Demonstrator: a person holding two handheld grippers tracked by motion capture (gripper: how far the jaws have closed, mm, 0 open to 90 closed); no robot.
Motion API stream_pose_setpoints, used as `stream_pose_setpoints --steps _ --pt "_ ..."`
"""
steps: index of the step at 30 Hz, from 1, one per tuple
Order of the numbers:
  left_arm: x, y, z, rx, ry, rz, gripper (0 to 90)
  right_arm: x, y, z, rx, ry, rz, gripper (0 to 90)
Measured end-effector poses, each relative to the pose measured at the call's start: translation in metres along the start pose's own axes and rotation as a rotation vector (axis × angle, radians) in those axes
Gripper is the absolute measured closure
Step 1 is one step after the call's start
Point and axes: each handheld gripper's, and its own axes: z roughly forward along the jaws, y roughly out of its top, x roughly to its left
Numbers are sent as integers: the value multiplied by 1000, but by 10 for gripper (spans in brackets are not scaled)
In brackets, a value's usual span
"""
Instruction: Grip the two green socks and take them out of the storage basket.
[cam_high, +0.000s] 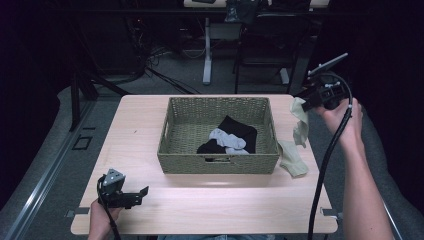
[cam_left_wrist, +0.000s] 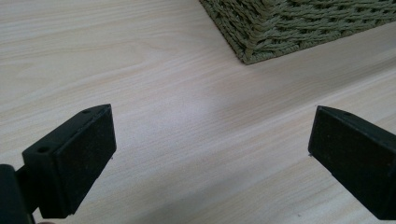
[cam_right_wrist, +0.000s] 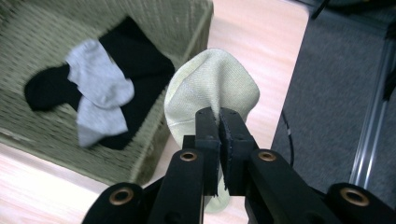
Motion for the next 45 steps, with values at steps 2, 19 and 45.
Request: stream_pose_setpoints --steps 2,19,45 --pt "0 0 0 1 0 0 9 -6 -9 14 17 10 12 874" --pt "0 0 0 5 -4 0 9 -27 -63 120 119 72 106 872" --pt "-1 0 0 -4 -2 0 10 -11 -103 125 6 58 54 391"
